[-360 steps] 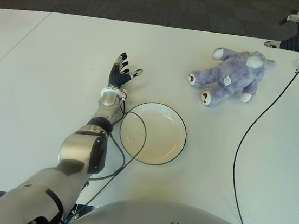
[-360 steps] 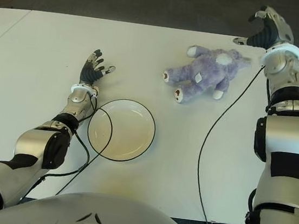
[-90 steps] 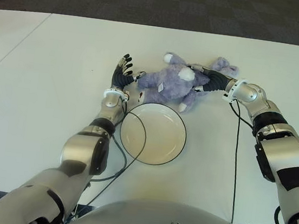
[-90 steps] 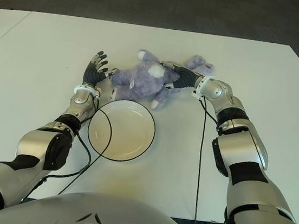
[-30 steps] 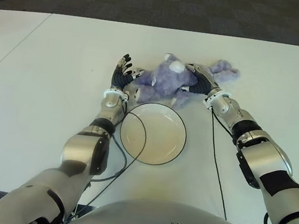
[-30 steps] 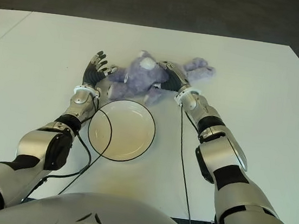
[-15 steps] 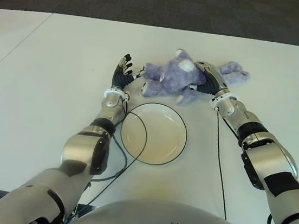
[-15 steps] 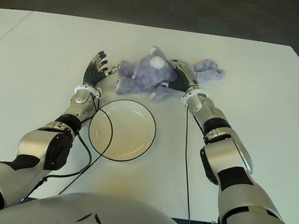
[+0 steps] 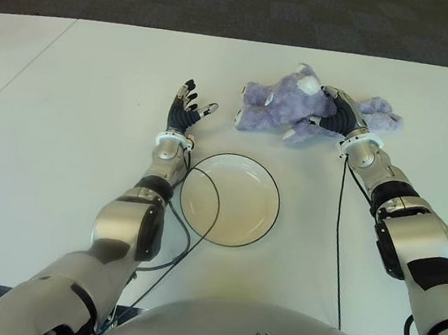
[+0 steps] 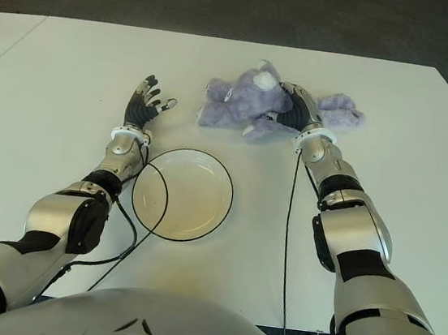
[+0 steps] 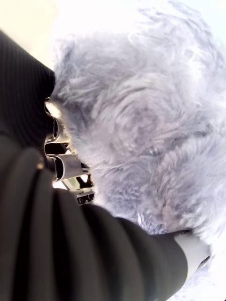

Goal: Put the doll into the plate.

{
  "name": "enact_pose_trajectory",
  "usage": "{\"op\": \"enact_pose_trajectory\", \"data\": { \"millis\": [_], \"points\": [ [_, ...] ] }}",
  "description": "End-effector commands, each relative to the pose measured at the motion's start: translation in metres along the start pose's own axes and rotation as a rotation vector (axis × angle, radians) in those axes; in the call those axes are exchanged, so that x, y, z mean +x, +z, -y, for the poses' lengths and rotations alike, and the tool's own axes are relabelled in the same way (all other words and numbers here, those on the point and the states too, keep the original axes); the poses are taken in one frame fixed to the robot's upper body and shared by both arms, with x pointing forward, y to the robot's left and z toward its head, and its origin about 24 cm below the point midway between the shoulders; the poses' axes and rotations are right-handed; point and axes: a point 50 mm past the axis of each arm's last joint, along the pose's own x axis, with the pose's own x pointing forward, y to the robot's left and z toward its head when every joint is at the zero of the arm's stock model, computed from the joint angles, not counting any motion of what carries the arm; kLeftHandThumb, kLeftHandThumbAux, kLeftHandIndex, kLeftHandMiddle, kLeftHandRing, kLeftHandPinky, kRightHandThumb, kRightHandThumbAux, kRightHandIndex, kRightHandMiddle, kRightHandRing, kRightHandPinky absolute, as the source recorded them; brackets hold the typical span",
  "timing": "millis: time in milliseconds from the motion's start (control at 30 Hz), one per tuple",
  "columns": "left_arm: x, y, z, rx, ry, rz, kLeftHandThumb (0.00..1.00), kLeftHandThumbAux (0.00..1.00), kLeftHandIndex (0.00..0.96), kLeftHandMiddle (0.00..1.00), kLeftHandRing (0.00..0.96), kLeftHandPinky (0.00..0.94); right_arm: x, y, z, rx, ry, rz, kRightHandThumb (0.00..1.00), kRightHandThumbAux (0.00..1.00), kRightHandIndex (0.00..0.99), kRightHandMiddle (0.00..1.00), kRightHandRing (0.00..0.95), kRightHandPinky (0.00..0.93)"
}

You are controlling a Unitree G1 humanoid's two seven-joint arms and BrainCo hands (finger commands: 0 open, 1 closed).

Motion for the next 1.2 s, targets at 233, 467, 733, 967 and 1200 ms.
{"op": "enact_pose_trajectory", "data": {
  "millis": [233, 467, 733, 967, 1200],
  "points": [
    [-0.040, -0.072, -0.003, -0.031, 0.025, -0.339, 0.000, 0.792, 0.021, 0.090, 0.102, 0.141, 0.002, -0.001, 0.008, 0.038, -0.060, -0.021, 0.717, 0.711, 0.439, 0.861, 0.863, 0.867],
    [-0.040, -0.071, -0.002, -0.031, 0.018, -0.334, 0.000, 0.803, 0.018, 0.085, 0.095, 0.136, 0.001, -0.002, 0.010, 0.041, -0.072, -0.016, 0.718, 0.711, 0.439, 0.858, 0.864, 0.870],
    [-0.040, -0.071, -0.002, -0.041, 0.021, -0.326, 0.000, 0.813, 0.010, 0.077, 0.093, 0.135, 0.001, -0.003, 0.012, 0.057, -0.069, -0.024, 0.718, 0.711, 0.439, 0.858, 0.864, 0.869],
    [-0.040, -0.072, -0.002, -0.038, 0.023, -0.332, 0.000, 0.788, 0.014, 0.076, 0.097, 0.130, 0.003, 0.002, 0.017, 0.101, -0.093, 0.011, 0.718, 0.711, 0.439, 0.861, 0.866, 0.872],
    [-0.041, -0.072, -0.004, -0.033, 0.025, -0.331, 0.000, 0.812, 0.021, 0.094, 0.104, 0.144, 0.005, 0.019, 0.020, 0.106, -0.163, 0.136, 0.717, 0.711, 0.439, 0.862, 0.873, 0.880]
  ]
}}
